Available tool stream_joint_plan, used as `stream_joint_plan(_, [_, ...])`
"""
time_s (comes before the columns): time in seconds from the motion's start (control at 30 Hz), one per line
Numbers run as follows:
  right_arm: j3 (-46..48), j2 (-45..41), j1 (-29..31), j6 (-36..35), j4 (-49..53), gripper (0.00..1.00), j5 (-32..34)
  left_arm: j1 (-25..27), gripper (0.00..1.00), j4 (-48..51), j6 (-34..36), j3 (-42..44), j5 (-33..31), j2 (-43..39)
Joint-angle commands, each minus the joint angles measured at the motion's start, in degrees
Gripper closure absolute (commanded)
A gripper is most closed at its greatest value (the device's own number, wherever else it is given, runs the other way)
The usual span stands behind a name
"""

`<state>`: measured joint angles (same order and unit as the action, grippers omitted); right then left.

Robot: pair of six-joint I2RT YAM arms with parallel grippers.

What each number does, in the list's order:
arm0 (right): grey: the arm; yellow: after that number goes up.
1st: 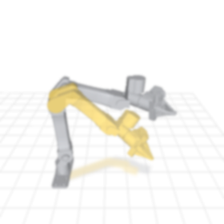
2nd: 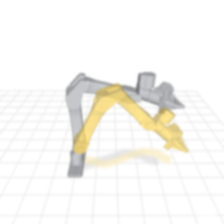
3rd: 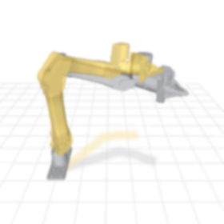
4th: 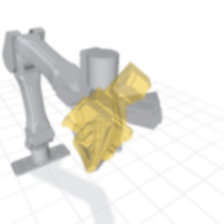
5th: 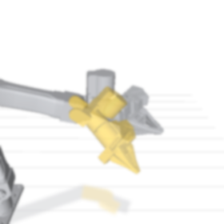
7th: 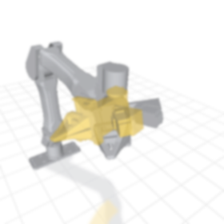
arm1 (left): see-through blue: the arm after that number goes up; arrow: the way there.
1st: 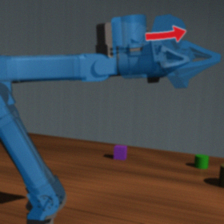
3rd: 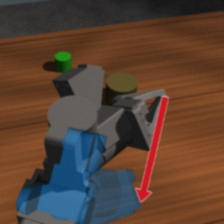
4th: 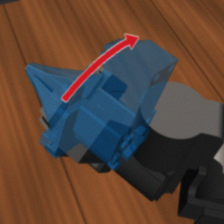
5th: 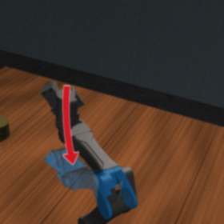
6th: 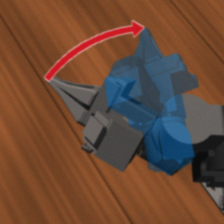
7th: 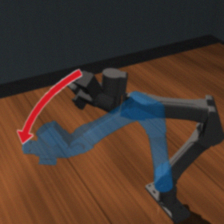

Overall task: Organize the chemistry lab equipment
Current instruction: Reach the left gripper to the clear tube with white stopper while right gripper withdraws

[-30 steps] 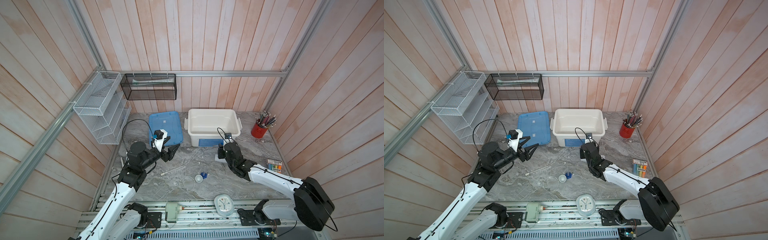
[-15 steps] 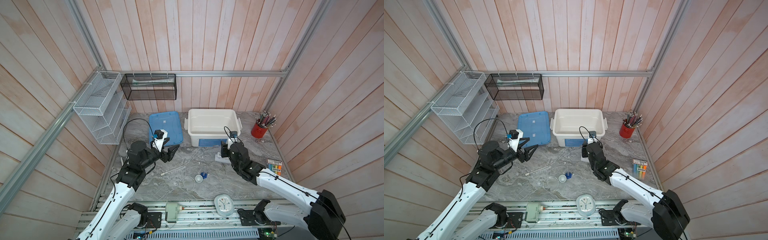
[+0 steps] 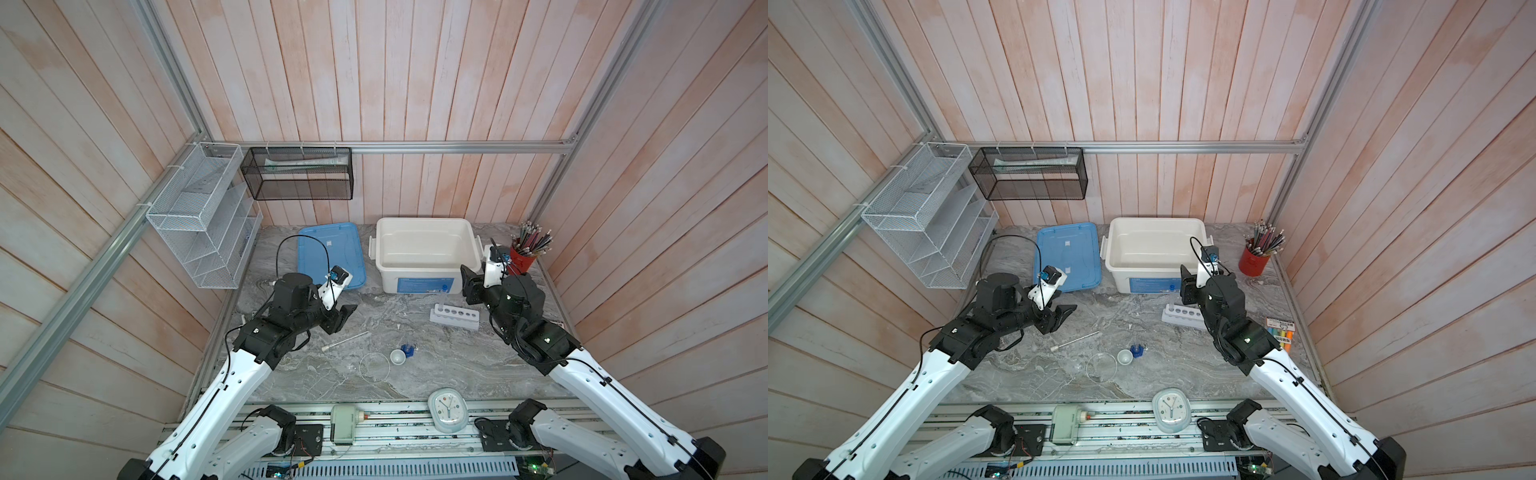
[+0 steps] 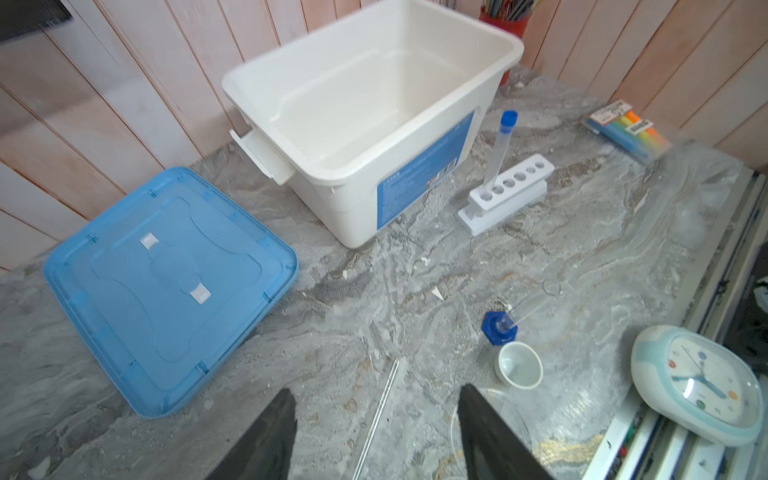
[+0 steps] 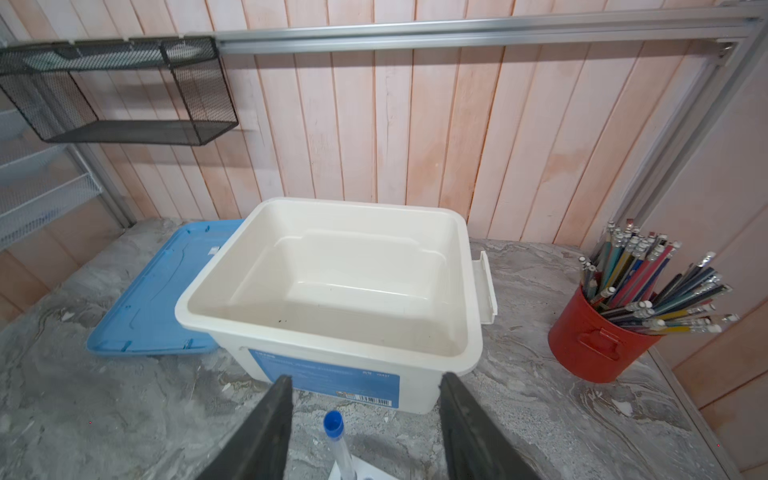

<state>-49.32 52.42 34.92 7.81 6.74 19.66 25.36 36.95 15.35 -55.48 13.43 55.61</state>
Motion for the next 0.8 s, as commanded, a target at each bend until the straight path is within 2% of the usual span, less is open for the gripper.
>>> stream_joint_plan(0.0, [-0.6,0.7,-0.3,-2.1,6.5,0.42,-5.5,1.2,0.39,11.4,5.5,-1.5,-5.8,2.1])
stream_joint_plan(0.1, [0.9,0.7,-0.5,-2.2,5.7,0.42,-8.5,1.4,0.42,14.3,7.6,-0.1,-10.1,2.9])
stream_joint_plan(0.27, [4.5,0.6,-1.7,-1.1,0.8,0.42,-13.7,1.1,0.47,12.5,9.6,7.4,-17.2,2.6])
stream_joint_plan(0.53, [7.4,2.5,-3.1,-0.6,-3.2,0.43,-18.5,0.7,0.49,12.9,11.6,10.1,-15.5,6.5])
stream_joint_plan(0.77, [9.5,3.7,-4.8,2.1,-7.4,0.44,-23.5,0.7,0.49,10.5,12.9,10.1,-16.7,12.4])
